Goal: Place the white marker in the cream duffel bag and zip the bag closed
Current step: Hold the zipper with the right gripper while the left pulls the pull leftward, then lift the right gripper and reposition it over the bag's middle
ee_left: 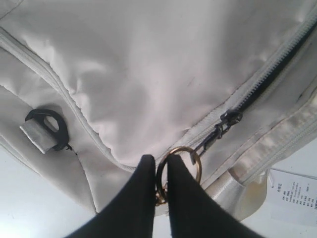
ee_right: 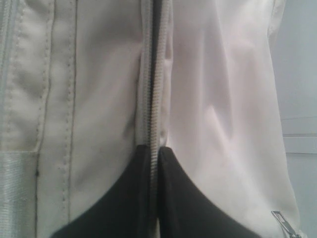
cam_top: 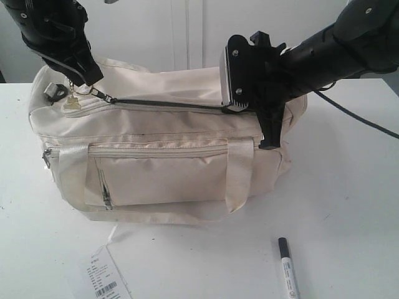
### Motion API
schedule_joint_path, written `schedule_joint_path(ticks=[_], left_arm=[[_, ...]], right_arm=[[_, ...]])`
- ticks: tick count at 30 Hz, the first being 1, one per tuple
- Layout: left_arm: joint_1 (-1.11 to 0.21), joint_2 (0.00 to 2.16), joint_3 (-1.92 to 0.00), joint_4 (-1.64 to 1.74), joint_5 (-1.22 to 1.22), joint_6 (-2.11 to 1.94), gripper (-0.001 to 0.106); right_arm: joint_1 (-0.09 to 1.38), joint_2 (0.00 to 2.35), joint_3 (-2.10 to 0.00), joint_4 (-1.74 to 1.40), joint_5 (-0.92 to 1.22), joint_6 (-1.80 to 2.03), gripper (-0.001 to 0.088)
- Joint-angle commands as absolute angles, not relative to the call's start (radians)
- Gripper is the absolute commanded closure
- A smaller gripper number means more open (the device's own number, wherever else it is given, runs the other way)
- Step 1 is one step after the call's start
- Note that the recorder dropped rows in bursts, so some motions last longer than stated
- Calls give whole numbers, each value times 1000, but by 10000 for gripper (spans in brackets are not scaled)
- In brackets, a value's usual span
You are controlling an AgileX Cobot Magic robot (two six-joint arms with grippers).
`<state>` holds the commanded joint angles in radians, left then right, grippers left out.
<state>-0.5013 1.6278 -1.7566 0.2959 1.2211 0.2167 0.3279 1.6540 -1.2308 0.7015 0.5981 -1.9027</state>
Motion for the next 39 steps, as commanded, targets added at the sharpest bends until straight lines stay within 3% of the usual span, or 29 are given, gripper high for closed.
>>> schedule_joint_path(ticks=[21,23,30,31,33,39], left_arm=[[-500,1631,-1757,192,1221,219,1053],[-500,1636,-1757,187,1221,219,1053],[-500,1657,-1757,176,1221,219,1053],[-500,1658,-1757,176,1221,219,1053],[-500,1659,-1757,176,1221,219,1053],[-500,1666,-1757,164,1221,219,1053]], right_arm=[[328,1654,-1231,706,623,-1895,854],[328,1654,-1231,708,632,-1895,775],[328,1631,-1231,753,631,-1876,271],[328,1620,-1231,790,631,-1876,230],[328,1589,-1231,908,646,-1876,172],[360,1567,-1231,1105,763,-1869,169]])
